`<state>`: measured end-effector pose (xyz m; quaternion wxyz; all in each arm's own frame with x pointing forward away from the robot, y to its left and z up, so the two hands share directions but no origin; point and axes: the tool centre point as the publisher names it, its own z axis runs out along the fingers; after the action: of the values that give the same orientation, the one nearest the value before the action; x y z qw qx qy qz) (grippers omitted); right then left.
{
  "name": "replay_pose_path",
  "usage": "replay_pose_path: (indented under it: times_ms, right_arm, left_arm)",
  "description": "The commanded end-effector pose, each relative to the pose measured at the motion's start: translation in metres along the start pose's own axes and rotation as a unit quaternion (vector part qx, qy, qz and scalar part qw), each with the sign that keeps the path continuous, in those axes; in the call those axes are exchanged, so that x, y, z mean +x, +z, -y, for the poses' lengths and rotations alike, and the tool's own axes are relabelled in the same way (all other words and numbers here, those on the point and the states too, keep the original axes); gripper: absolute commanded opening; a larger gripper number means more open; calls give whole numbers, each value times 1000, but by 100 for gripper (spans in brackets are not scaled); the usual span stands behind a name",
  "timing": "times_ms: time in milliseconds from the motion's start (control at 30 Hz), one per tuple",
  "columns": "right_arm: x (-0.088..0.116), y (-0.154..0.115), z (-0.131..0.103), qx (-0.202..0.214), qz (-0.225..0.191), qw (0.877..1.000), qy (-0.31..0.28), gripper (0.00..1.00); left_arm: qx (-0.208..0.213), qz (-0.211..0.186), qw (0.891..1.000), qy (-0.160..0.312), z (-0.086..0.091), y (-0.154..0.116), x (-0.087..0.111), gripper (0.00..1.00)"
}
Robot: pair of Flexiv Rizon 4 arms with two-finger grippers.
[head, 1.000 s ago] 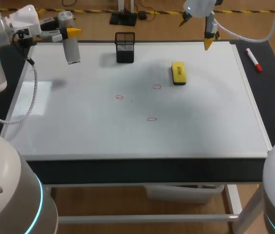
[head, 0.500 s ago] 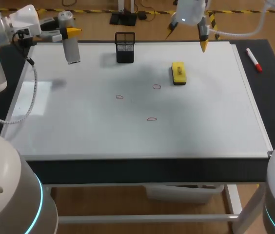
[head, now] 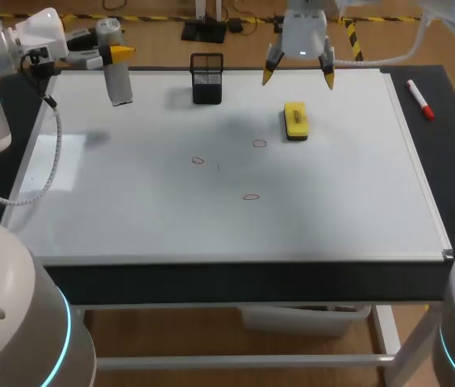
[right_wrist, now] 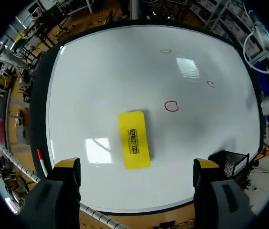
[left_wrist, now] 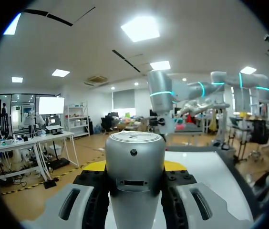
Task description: Pick up the inspection probe, press it on each red-marked spot on the whiteboard one by one, put down the probe, pick up the eraser, and wipe off all the red marks.
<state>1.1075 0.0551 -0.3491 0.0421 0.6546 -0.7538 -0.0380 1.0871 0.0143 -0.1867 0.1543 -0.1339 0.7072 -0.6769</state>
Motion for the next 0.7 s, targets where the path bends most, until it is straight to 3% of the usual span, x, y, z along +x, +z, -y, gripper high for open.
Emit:
replay_pose_path:
  times_ms: [33, 700]
  right_arm:
    - [9, 12, -8, 17, 18, 1000, -11, 100]
    - [2, 46, -9, -1, 18, 999, -46, 100]
  left_arm:
    - [1, 2, 1000, 1, 1, 0, 1, 0]
    - [1, 2, 1000, 1, 1, 0, 1, 0]
